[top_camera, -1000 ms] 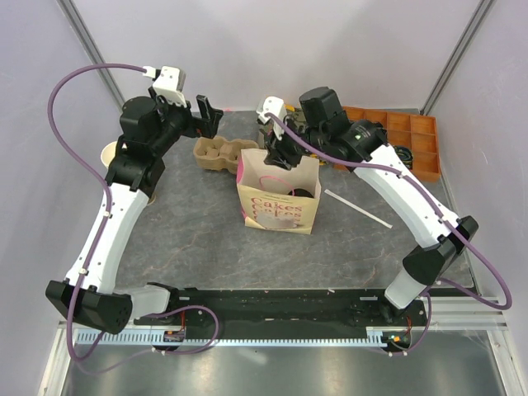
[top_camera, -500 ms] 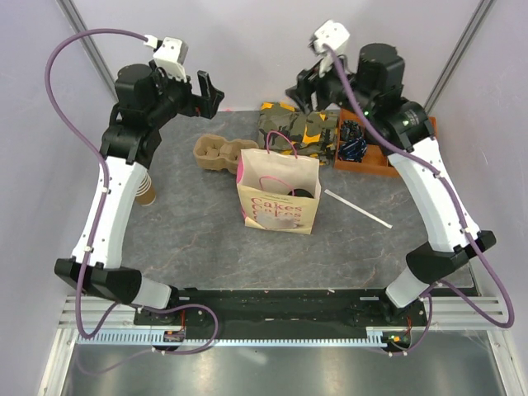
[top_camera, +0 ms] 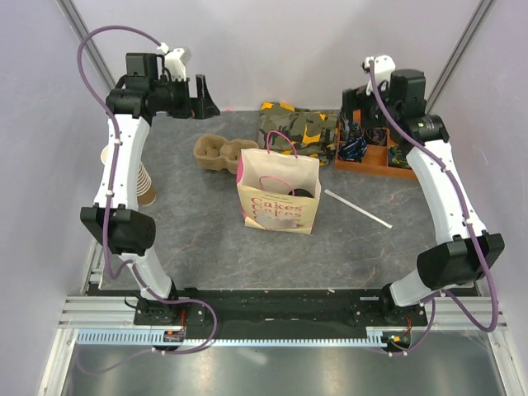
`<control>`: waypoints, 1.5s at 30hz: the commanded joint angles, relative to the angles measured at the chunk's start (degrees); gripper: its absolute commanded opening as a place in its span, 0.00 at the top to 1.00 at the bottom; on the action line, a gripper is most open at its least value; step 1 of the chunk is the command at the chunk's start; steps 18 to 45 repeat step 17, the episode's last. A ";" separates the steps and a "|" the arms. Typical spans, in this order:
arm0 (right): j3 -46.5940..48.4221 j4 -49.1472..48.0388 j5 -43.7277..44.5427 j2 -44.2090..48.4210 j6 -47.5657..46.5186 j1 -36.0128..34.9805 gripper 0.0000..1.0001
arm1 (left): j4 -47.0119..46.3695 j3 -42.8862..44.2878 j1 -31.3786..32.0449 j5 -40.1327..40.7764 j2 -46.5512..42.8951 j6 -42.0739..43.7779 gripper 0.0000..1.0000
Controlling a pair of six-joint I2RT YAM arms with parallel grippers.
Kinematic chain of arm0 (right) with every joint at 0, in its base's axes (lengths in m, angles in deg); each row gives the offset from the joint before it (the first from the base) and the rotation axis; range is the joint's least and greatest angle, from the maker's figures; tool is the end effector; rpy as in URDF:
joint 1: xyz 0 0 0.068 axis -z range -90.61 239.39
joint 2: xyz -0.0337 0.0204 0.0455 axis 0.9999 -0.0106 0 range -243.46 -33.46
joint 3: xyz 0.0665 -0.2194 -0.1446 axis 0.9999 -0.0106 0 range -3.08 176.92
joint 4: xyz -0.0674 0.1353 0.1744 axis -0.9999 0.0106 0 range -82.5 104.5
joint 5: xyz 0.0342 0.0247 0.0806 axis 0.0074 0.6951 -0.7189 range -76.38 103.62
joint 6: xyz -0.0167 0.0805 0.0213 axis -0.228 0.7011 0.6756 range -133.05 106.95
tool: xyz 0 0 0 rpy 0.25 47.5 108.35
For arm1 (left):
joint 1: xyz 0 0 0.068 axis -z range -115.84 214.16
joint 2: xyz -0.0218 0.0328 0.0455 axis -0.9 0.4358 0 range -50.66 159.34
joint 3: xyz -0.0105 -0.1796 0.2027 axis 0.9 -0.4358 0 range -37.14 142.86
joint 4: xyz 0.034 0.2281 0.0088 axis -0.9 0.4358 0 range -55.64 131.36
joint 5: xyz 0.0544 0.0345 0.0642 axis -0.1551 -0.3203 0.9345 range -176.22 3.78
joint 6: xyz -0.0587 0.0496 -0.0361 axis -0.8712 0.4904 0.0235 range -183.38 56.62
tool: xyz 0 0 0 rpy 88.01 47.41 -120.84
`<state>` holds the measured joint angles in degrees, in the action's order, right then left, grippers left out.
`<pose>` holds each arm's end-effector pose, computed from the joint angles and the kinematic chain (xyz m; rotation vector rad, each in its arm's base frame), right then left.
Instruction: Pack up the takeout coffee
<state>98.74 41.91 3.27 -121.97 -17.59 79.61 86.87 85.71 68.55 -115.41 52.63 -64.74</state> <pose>0.3359 0.0715 0.4297 -0.3606 1.9062 0.2358 0.3727 -0.0652 0.4205 0.3529 2.0931 -0.6040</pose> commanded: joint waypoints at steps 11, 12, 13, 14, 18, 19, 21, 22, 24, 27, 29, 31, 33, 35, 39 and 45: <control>-18.06 1.45 -2.04 4.31 1.28 9.52 0.02 | 9.98 -5.42 -1.31 8.00 2.89 3.65 0.00; -17.97 1.27 -2.13 4.57 1.37 9.52 0.02 | 9.80 -5.60 -1.31 8.36 2.80 3.91 0.00; -17.89 1.18 -2.13 4.57 1.46 9.43 0.02 | 9.72 -5.60 -1.31 9.23 2.80 4.00 0.00; -17.71 1.09 -2.13 4.57 1.55 9.52 0.02 | 9.28 -5.60 -1.31 9.15 2.62 4.00 0.00; -16.66 0.92 -2.39 4.31 2.16 9.43 0.02 | 8.57 -4.82 -1.31 9.24 2.45 4.27 0.00; -16.66 0.92 -2.39 4.31 2.16 9.43 0.02 | 8.57 -4.82 -1.31 9.24 2.45 4.27 0.00; -16.66 0.92 -2.39 4.31 2.16 9.43 0.02 | 8.57 -4.82 -1.31 9.24 2.45 4.27 0.00; -16.66 0.92 -2.39 4.31 2.16 9.43 0.02 | 8.57 -4.82 -1.31 9.24 2.45 4.27 0.00; -16.66 0.92 -2.39 4.31 2.16 9.43 0.02 | 8.57 -4.82 -1.31 9.24 2.45 4.27 0.00; -16.66 0.92 -2.39 4.31 2.16 9.43 0.02 | 8.57 -4.82 -1.31 9.24 2.45 4.27 0.00; -16.66 0.92 -2.39 4.31 2.16 9.43 0.02 | 8.57 -4.82 -1.31 9.24 2.45 4.27 0.00; -16.66 0.92 -2.39 4.31 2.16 9.43 0.02 | 8.57 -4.82 -1.31 9.24 2.45 4.27 0.00; -16.66 0.92 -2.39 4.31 2.16 9.43 0.02 | 8.57 -4.82 -1.31 9.24 2.45 4.27 0.00; -16.66 0.92 -2.39 4.31 2.16 9.43 0.02 | 8.57 -4.82 -1.31 9.24 2.45 4.27 0.00; -16.66 0.92 -2.39 4.31 2.16 9.43 0.02 | 8.57 -4.82 -1.31 9.24 2.45 4.27 0.00; -16.66 0.92 -2.39 4.31 2.16 9.43 0.02 | 8.57 -4.82 -1.31 9.24 2.45 4.27 0.00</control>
